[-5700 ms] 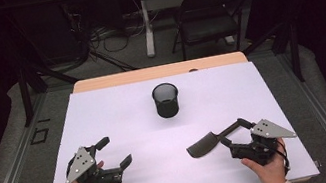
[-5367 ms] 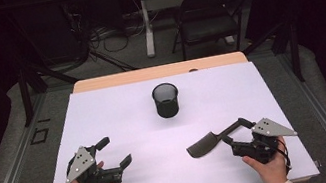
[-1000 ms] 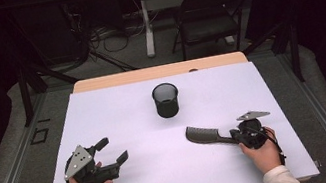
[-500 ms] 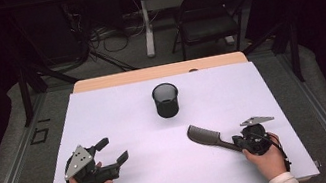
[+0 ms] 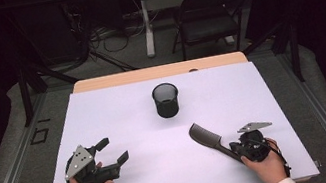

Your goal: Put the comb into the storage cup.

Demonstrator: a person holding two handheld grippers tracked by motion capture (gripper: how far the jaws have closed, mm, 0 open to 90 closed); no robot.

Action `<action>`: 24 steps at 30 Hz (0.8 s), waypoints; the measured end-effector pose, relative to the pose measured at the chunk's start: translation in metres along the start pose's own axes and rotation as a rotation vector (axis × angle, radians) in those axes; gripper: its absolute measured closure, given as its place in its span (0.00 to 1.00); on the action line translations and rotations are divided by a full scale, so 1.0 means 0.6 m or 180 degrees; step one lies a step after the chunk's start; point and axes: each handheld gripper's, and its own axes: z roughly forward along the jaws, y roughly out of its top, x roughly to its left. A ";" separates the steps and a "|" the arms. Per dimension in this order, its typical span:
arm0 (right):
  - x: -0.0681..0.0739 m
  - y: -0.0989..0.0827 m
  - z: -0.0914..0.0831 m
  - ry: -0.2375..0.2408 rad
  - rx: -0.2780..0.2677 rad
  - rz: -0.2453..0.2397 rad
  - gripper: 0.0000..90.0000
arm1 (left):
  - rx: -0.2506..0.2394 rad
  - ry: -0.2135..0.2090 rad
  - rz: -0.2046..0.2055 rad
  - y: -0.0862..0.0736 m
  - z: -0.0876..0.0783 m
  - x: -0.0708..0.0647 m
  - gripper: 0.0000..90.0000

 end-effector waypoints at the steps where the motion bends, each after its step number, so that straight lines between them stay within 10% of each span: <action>1: 0.001 0.000 0.000 0.0008 0.0005 0.0004 1.00 | 0.0000 -0.0001 0.0001 0.000 0.000 0.000 0.16; 24: 0.002 0.003 -0.004 0.0047 -0.0104 -0.0041 0.92 | -0.0002 0.0013 0.0002 0.000 0.001 -0.001 0.16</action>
